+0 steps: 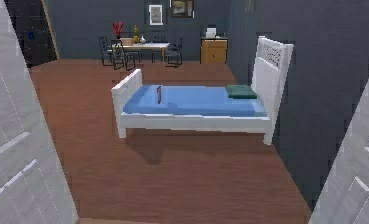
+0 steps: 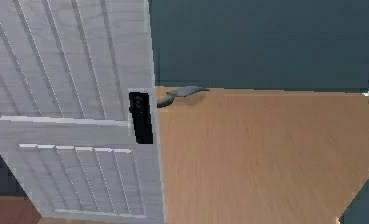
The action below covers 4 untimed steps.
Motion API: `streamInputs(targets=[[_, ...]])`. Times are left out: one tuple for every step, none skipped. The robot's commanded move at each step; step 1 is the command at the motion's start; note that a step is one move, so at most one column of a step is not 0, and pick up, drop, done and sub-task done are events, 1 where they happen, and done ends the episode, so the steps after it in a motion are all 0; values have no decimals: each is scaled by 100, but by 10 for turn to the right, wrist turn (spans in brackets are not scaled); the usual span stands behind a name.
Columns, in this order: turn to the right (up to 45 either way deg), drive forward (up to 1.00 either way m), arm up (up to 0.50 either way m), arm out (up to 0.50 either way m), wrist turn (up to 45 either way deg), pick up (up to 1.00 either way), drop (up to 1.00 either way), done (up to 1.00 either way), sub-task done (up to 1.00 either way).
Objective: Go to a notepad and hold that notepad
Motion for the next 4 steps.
streamInputs(targets=[[120,0,0,0,0,0,0,0,0],[0,100,0,0,0,0,0,0,0],[60,0,0,0,0,0,0,0,0],[0,55,0,0,0,0,0,0,0]])
